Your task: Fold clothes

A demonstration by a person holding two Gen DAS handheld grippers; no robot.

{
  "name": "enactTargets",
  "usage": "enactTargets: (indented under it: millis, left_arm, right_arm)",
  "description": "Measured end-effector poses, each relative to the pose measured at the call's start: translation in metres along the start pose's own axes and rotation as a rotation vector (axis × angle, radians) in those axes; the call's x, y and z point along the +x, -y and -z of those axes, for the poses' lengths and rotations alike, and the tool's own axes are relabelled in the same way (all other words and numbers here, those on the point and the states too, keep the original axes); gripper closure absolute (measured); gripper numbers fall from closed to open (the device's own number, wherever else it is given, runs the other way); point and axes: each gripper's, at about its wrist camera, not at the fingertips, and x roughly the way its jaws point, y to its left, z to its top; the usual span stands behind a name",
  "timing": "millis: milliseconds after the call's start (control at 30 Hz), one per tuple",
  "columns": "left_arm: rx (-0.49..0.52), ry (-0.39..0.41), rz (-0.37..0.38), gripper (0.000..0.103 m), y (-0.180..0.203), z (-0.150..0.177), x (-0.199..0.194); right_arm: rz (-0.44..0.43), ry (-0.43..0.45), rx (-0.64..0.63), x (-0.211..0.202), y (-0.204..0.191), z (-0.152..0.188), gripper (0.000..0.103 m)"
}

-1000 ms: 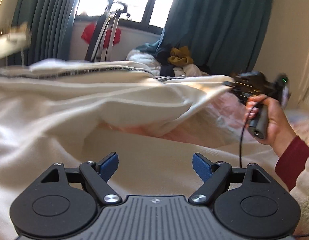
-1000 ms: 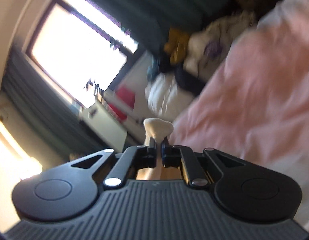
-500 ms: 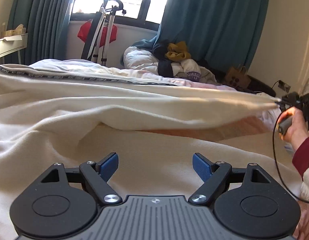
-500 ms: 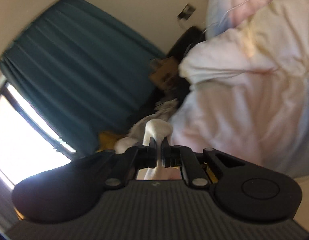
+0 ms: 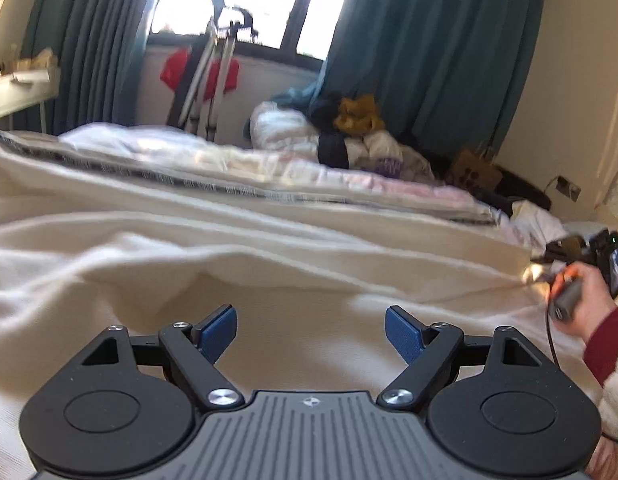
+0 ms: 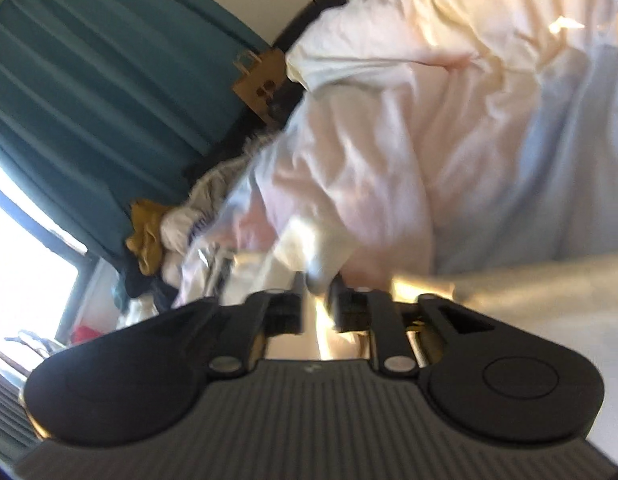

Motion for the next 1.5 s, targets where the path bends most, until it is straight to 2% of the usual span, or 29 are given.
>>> enactTargets:
  millis: [67, 133, 200, 300, 433, 500, 667, 800, 867, 1000, 1300, 1367, 1400, 1467, 1500]
  left_arm:
    - [-0.022, 0.025, 0.01, 0.02, -0.003, -0.004, -0.007]
    - [-0.039, 0.032, 0.021, 0.02, -0.006, -0.006, -0.014]
    - [-0.048, 0.019, 0.032, 0.02, -0.008, -0.006, -0.02]
    - [-0.103, -0.046, 0.05, 0.02, -0.016, -0.006, -0.024]
    - [-0.188, -0.09, 0.059, 0.02, -0.026, -0.008, -0.03]
    - [-0.184, -0.089, 0.048, 0.02, -0.026, -0.009, -0.035]
    - [-0.158, -0.082, 0.018, 0.02, -0.021, -0.008, -0.049]
    - [-0.16, -0.073, 0.006, 0.02, -0.019, -0.006, -0.059]
    - [-0.162, -0.073, -0.01, 0.02, -0.019, -0.007, -0.06]
    - [-0.192, -0.084, -0.038, 0.019, -0.025, -0.008, -0.058]
    - [-0.231, -0.128, -0.051, 0.019, -0.031, -0.007, -0.05]
    - [-0.238, -0.137, -0.051, 0.019, -0.032, -0.007, -0.048]
    - [-0.242, -0.141, -0.052, 0.019, -0.032, -0.006, -0.048]
    - [-0.252, -0.149, -0.059, 0.019, -0.034, -0.005, -0.047]
    - [-0.261, -0.153, -0.064, 0.019, -0.035, -0.005, -0.046]
  right_arm:
    - [0.018, -0.024, -0.041, -0.02, 0.001, 0.011, 0.054]
    - [0.02, -0.049, -0.068, -0.04, 0.001, 0.013, 0.044]
    - [0.021, -0.074, -0.094, -0.06, 0.002, 0.014, 0.044]
    - [0.021, -0.111, -0.132, -0.091, 0.004, 0.015, 0.044]
    - [0.076, -0.107, -0.284, -0.132, 0.008, 0.023, 0.044]
    - [0.103, -0.113, -0.339, -0.148, 0.013, 0.027, 0.044]
    - [0.16, -0.083, -0.37, -0.175, 0.017, 0.03, 0.044]
    - [0.29, 0.008, -0.366, -0.186, 0.021, 0.027, 0.043]
    - [0.302, 0.034, -0.309, -0.189, 0.031, 0.021, 0.044]
    - [0.34, -0.033, -0.202, -0.178, 0.057, 0.015, 0.043]
    - [0.343, -0.1, -0.212, -0.158, 0.063, 0.025, 0.044]
    - [0.328, -0.103, -0.208, -0.156, 0.064, 0.024, 0.045]
    - [0.322, -0.104, -0.199, -0.154, 0.066, 0.024, 0.049]
    - [0.304, -0.106, -0.169, -0.154, 0.07, 0.023, 0.063]
    - [0.294, -0.105, -0.159, -0.154, 0.071, 0.022, 0.079]
